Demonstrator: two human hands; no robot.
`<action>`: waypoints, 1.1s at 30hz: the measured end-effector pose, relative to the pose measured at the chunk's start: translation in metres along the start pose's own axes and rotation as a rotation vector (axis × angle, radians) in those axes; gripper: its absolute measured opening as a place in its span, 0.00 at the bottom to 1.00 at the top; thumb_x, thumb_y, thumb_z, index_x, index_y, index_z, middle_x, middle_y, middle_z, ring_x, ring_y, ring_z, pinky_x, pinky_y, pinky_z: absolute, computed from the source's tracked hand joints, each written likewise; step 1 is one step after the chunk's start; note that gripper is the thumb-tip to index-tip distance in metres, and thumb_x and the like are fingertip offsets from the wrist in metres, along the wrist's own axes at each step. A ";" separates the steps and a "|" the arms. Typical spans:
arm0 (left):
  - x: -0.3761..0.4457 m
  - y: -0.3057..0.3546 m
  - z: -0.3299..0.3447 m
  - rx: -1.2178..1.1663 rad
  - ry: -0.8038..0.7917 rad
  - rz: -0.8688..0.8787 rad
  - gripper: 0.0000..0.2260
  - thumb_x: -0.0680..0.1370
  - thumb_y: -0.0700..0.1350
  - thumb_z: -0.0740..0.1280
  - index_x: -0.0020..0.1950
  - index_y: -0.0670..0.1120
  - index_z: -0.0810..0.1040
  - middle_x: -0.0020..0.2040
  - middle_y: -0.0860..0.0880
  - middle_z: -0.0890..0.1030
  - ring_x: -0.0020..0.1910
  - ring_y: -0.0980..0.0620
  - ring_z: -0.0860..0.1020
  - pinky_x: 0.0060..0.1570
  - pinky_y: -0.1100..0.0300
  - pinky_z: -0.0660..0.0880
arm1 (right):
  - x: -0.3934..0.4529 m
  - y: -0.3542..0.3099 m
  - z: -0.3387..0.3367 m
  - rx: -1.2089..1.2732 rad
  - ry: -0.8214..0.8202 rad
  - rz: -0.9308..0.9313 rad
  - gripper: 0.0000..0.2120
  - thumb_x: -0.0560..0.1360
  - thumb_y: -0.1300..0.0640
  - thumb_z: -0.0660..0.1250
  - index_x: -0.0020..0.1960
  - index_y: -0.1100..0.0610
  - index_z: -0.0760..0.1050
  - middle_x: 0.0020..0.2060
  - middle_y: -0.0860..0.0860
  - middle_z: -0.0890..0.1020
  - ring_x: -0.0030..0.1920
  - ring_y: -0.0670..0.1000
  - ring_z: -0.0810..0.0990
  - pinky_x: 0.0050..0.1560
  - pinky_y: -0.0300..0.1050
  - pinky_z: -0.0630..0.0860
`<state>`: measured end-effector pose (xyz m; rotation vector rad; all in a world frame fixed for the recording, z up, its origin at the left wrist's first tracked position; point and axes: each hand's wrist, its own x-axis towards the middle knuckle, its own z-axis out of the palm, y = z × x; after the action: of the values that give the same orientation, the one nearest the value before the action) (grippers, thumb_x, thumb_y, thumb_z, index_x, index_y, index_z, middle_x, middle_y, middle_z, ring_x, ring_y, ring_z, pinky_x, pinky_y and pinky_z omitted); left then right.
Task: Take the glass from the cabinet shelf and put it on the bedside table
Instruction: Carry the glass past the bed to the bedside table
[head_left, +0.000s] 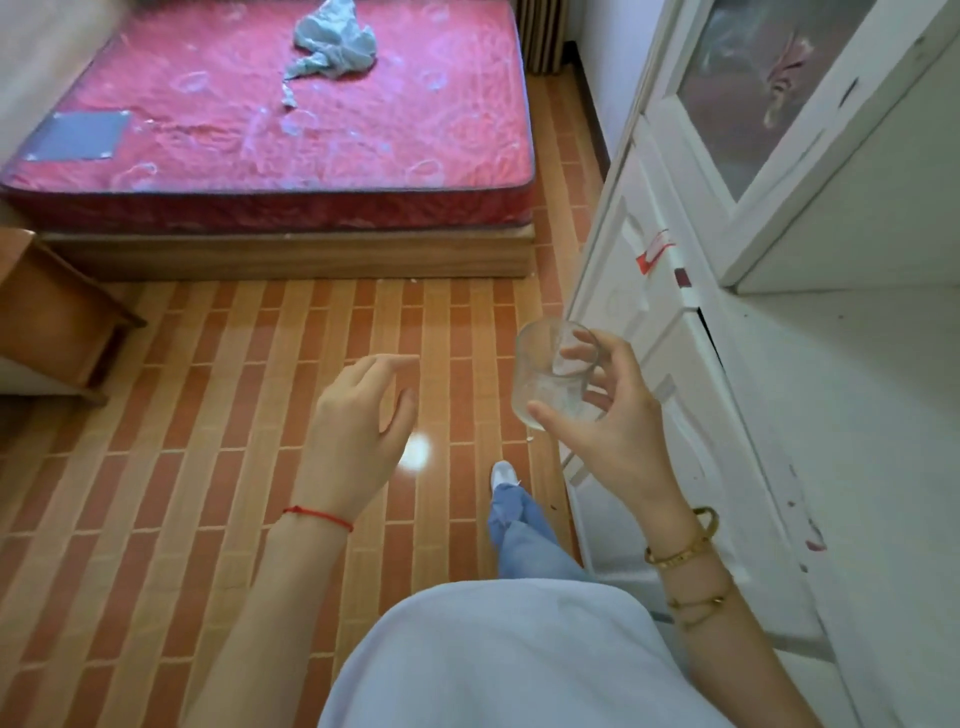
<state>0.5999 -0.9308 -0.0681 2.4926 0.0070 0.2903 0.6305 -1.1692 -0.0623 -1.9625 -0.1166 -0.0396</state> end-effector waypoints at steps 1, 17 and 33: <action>0.017 -0.003 0.002 0.001 0.006 -0.017 0.13 0.80 0.41 0.64 0.64 0.46 0.77 0.58 0.50 0.80 0.59 0.53 0.77 0.61 0.57 0.74 | 0.021 0.002 0.002 -0.001 -0.012 -0.008 0.34 0.65 0.53 0.79 0.66 0.46 0.68 0.58 0.40 0.78 0.57 0.38 0.78 0.52 0.27 0.73; 0.283 -0.050 0.008 0.015 0.234 -0.208 0.14 0.78 0.38 0.65 0.63 0.44 0.78 0.59 0.49 0.81 0.59 0.51 0.78 0.62 0.57 0.73 | 0.356 -0.007 0.050 0.004 -0.161 -0.183 0.35 0.64 0.51 0.80 0.67 0.46 0.69 0.59 0.37 0.78 0.58 0.40 0.78 0.57 0.40 0.78; 0.490 -0.214 -0.025 0.029 0.383 -0.404 0.14 0.78 0.41 0.63 0.63 0.48 0.77 0.60 0.52 0.80 0.61 0.55 0.77 0.63 0.58 0.73 | 0.621 -0.035 0.227 0.058 -0.421 -0.237 0.34 0.66 0.53 0.80 0.68 0.49 0.68 0.58 0.40 0.79 0.58 0.41 0.79 0.57 0.35 0.77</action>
<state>1.0861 -0.7072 -0.0731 2.3566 0.6644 0.5871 1.2387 -0.9074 -0.0657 -1.8655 -0.6191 0.2209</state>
